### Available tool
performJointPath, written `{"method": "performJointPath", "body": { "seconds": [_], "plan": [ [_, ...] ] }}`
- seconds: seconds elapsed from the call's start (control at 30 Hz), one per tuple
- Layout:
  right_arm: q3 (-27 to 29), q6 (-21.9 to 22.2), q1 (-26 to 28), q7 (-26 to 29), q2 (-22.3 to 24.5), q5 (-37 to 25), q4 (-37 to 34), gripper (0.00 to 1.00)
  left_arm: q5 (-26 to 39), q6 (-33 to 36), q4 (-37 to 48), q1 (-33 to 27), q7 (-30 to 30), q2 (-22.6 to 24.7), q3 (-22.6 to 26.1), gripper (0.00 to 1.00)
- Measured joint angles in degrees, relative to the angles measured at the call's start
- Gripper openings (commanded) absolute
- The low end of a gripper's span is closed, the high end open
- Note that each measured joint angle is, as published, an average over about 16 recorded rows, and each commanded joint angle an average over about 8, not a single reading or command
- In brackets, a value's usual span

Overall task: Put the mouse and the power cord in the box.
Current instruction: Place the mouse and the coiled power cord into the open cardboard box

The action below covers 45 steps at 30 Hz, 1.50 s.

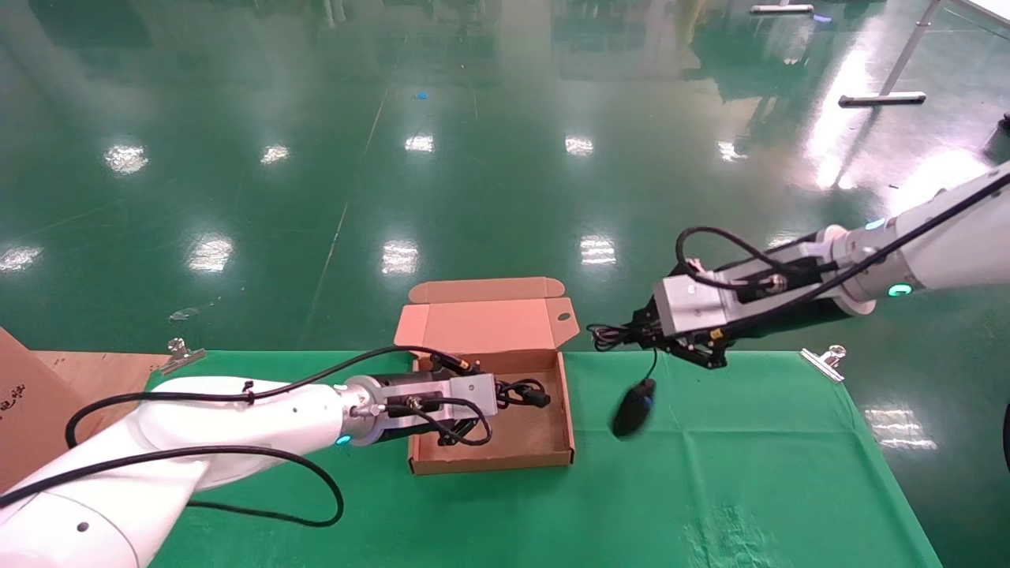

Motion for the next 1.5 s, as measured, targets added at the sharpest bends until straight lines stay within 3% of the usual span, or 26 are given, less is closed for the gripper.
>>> {"method": "performJointPath", "body": {
  "seconds": [0.47,0.8,1.1,1.4,1.47,1.5],
  "plan": [
    [0.43,1.03,-0.02,0.35,-4.01,0.71,-0.7,0.0,-5.88,-2.89,0.18,-2.07,-3.91,-1.5,5.32,1.0],
    [-1.26,4.19,-2.53,4.32,-7.69,1.62,6.77,0.0,-12.43,5.06,0.43,-4.35,-1.22,-10.88,2.55,1.0],
    [-9.37,17.34,-11.01,11.64,-8.66,3.15,20.59,0.0,-16.51,13.09,-4.13,-3.22,1.42,-22.29,-0.24,1.0],
    [-21.12,31.59,-18.04,17.48,-8.59,5.18,29.09,0.0,-17.41,14.08,-10.03,-0.78,-0.22,-27.69,-0.81,1.0],
    [-23.37,33.47,-18.88,18.34,-8.57,5.58,30.11,0.08,-17.4,13.74,-11.13,-0.38,-0.83,-28.12,-0.79,1.0],
    [-24.45,34.31,-19.23,18.76,-8.56,5.8,30.57,0.2,-17.37,13.56,-11.67,-0.19,-1.14,-28.31,-0.76,1.0]
  ]
}}
